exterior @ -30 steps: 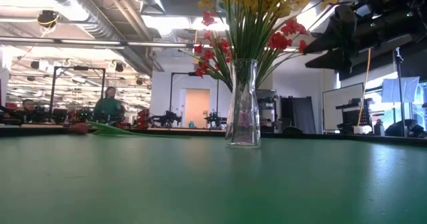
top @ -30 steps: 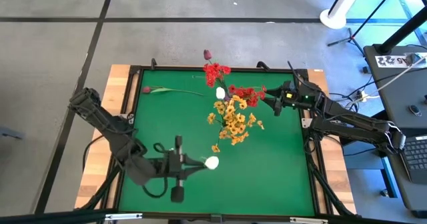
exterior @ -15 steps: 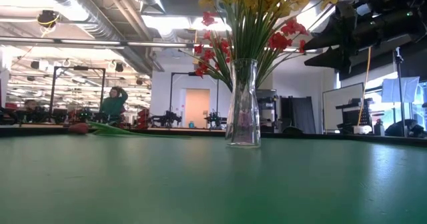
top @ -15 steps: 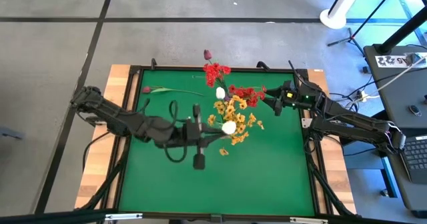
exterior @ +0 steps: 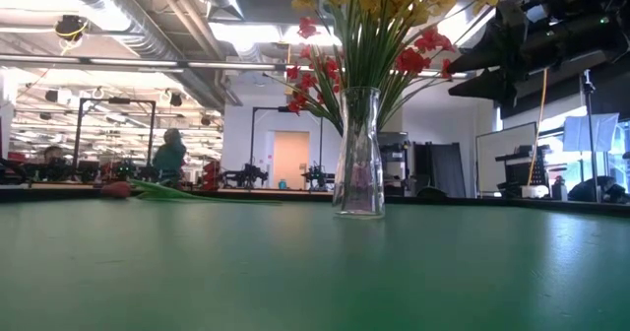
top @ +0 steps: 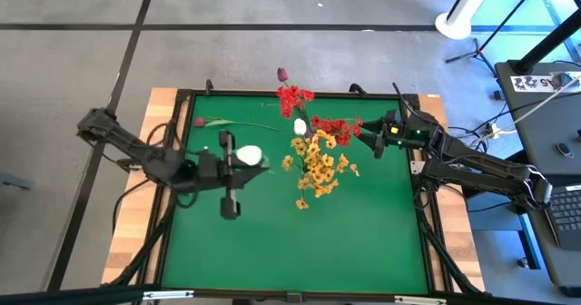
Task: Sort flowers into vase by color
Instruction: Put the white tulip into the transparent vase
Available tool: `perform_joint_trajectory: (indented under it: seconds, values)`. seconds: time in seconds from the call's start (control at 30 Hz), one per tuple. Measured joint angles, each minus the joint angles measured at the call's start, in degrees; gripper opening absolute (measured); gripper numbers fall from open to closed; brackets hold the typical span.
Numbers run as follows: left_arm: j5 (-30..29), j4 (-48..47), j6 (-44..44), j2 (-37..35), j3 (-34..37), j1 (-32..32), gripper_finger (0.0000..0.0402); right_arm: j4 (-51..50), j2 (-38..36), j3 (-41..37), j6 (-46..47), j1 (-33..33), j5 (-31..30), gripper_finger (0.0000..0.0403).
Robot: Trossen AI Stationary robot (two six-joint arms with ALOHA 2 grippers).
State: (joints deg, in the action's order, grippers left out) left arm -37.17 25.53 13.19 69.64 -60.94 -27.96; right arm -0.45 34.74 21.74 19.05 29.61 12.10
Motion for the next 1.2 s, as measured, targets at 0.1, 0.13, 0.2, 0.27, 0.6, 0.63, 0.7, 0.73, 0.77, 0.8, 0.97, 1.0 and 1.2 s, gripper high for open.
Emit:
perform_joint_trajectory:
  seconds: [0.1,0.13,0.2,0.27,0.6,0.63,0.7,0.73,0.77,0.8,0.97,1.0,1.2]
  values:
    - [6.0,14.2,-1.3,-0.5,10.3,2.6,0.0,0.0,0.0,0.0,0.0,0.0,0.0,0.0255]
    - [9.1,18.2,-2.6,-0.4,13.1,4.0,0.0,0.0,0.0,0.0,0.0,0.0,0.0,0.0255]
    - [14.9,25.6,-6.0,0.8,17.1,7.2,0.0,0.0,0.0,0.0,0.0,0.0,0.0,0.0255]
    - [16.8,29.5,-9.2,2.7,19.2,10.1,0.0,0.0,0.0,0.0,0.0,0.0,0.0,0.0255]
    - [19.4,32.1,-12.3,10.3,19.8,16.4,0.0,0.0,0.0,0.0,0.2,0.0,-0.4,0.0255]
    - [19.4,32.6,-11.6,10.6,19.8,16.5,0.0,0.0,0.0,0.0,0.2,0.0,-0.5,0.0255]
    - [19.6,34.0,-10.2,11.3,19.8,16.5,0.0,0.0,0.0,0.0,0.2,0.0,-1.0,0.0255]
    - [19.8,34.6,-9.5,11.6,19.8,16.4,0.0,0.0,0.0,0.0,0.2,0.0,-1.1,0.0255]
    - [19.9,34.8,-8.5,11.8,19.8,16.4,0.0,0.0,0.0,0.0,0.2,0.0,-1.3,0.0255]
    - [20.1,34.7,-7.9,11.8,19.8,16.4,0.0,0.0,0.0,0.0,0.2,0.0,-1.5,0.0255]
    - [20.2,34.8,-5.3,11.8,19.8,16.4,0.0,0.0,0.0,0.0,0.2,0.0,-1.6,0.0255]
    - [20.4,35.0,-4.9,11.8,19.8,16.4,0.0,0.0,0.0,0.0,0.2,0.0,-1.6,0.0255]
    - [21.9,35.6,-4.0,11.8,19.8,16.4,0.0,0.0,0.0,0.0,0.2,0.0,-1.6,0.0255]
